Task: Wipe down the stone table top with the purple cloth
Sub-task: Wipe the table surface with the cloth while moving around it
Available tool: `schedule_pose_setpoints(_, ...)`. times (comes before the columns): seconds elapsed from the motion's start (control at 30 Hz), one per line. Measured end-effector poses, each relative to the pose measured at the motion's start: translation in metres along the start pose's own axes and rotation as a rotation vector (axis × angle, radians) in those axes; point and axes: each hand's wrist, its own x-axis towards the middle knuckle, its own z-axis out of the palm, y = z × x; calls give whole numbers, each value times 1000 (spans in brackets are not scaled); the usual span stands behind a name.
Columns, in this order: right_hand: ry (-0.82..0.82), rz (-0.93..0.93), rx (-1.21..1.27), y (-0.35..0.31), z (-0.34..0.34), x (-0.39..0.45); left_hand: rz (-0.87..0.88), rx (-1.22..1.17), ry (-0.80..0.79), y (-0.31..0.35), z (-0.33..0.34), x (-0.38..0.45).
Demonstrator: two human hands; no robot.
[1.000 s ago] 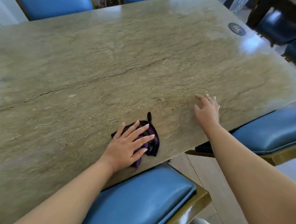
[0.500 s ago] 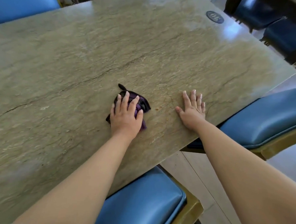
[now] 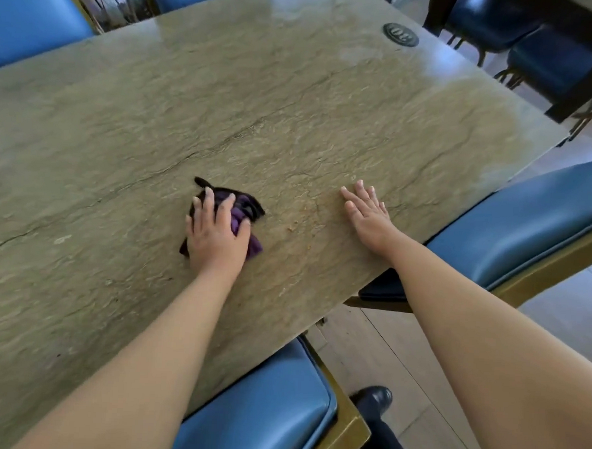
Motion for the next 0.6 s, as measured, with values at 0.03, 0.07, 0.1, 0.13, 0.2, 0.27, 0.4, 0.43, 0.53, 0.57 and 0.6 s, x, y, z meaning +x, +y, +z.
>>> schedule_pose_setpoints(0.03, 5, -3, -1, 1, 0, 2, -27, -24, 0, 12, 2, 11)
schedule_pose_setpoints(0.07, 15, -3, -5, 2, 0, 3, -27, -45, -5, 25, 5, 18)
schedule_pose_setpoints(0.1, 23, 0, -8, 2, 0, 4, 4, -55, -12, 40, 9, 20)
schedule_pose_setpoints(0.13, 28, 2, -5, 3, 1, 5, 69, -51, -22, 54, 13, 17)
schedule_pose_setpoints(0.2, 26, 5, 21, 2, 0, 6, 258, -27, -44, 76, 23, -5)
schedule_pose_setpoints(0.27, 25, 3, 44, 1, 0, 7, 428, -39, -77, 82, 24, -38)
schedule_pose_setpoints(0.4, 8, 8, 110, -2, -4, 6, 627, -321, -259, 58, 14, -76)
schedule_pose_setpoints(0.43, 1, 8, 126, -3, -6, 6, 607, -434, -301, 52, 9, -76)
schedule_pose_setpoints(0.53, -12, 8, 160, -3, -7, 5, 452, -584, -150, 48, 1, -57)
schedule_pose_setpoints(0.57, -11, 9, 159, -3, -7, 5, 386, -569, -65, 49, 2, -44)
schedule_pose_setpoints(0.6, -10, 11, 154, -3, -6, 5, 318, -536, -9, 50, 5, -29)
